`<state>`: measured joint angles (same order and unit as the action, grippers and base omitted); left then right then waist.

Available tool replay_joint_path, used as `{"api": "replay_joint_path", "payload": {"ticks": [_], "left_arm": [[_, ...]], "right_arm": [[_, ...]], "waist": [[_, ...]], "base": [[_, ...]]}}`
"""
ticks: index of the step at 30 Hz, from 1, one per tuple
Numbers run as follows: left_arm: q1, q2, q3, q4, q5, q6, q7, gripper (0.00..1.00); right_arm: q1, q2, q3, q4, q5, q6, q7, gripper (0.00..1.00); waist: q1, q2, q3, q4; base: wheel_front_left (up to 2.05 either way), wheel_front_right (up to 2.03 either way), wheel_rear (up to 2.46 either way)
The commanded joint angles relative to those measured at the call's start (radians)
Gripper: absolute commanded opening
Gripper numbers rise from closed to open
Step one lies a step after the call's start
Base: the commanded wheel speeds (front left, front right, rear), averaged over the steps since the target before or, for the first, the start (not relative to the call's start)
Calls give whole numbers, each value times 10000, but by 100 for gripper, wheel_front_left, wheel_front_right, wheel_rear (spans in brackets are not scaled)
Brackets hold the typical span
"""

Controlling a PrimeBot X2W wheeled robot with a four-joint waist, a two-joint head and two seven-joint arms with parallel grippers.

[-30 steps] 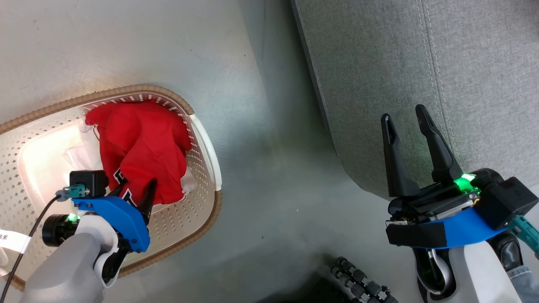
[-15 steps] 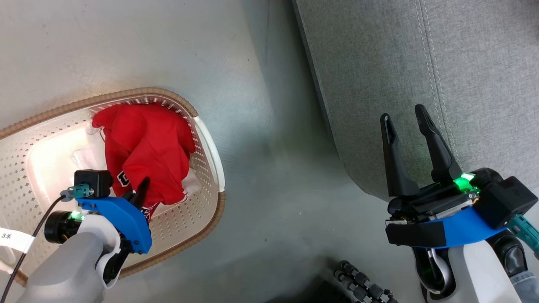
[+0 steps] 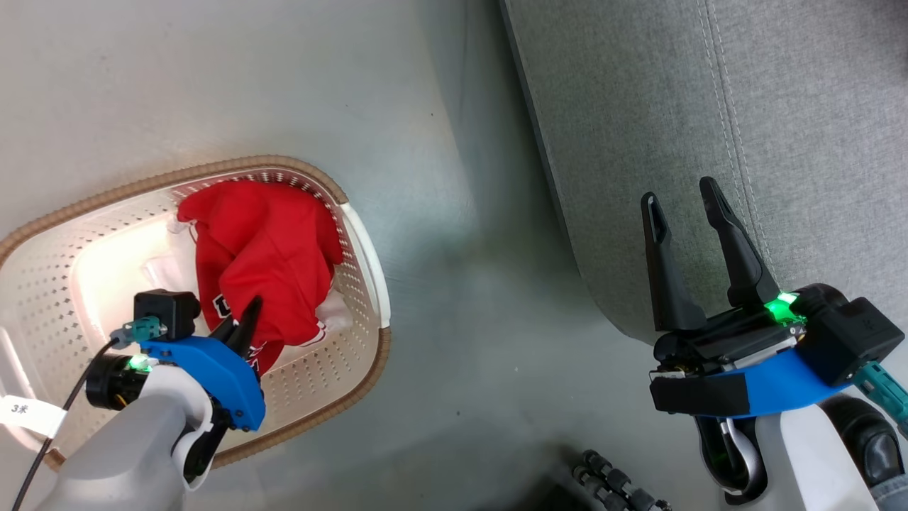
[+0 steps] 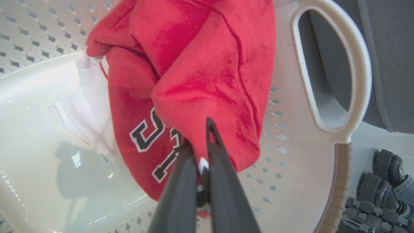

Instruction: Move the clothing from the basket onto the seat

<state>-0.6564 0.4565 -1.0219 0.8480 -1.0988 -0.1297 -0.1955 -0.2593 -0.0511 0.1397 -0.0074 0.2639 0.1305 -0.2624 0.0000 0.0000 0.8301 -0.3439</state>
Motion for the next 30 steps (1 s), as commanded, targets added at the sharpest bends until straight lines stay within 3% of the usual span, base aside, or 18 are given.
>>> {"api": "replay_joint_path", "payload": {"ticks": [1, 8, 16, 19, 22, 30], "left_arm": [[-104, -41, -140, -6, 8, -11, -277, 0], [68, -368, -269, -122, 318, -12, -695, 0], [773, -822, 1183, -915, 1669, -12, -703, 0], [1256, -1105, 1776, -1225, 2331, -12, -706, 0], [910, -1965, 2070, -1108, 2716, -12, -708, 0], [1591, -2585, 2287, -1367, 3371, -10, -708, 0]], "right_arm": [[-136, 12, -27, 23, -108, 5, -37, 100], [-88, 12, -145, 76, -333, 5, -37, 100], [18, 7, -286, 211, -643, 5, -37, 100], [121, 9, -304, 323, -772, 5, -37, 100], [332, -8, -403, 504, -885, 4, -35, 100], [861, 0, -537, 864, -1139, 5, -21, 100]], "waist": [[0, 0, -168, 108], [0, 0, -831, 541], [0, 0, -1727, 1100], [0, 0, -2224, 1330], [0, 0, -2922, 1607], [0, 0, -4553, 2298]], "base": [[0, 0, 0], [0, 0, 0], [0, 0, 0], [0, 0, 0], [0, 0, 0], [0, 0, 0]]}}
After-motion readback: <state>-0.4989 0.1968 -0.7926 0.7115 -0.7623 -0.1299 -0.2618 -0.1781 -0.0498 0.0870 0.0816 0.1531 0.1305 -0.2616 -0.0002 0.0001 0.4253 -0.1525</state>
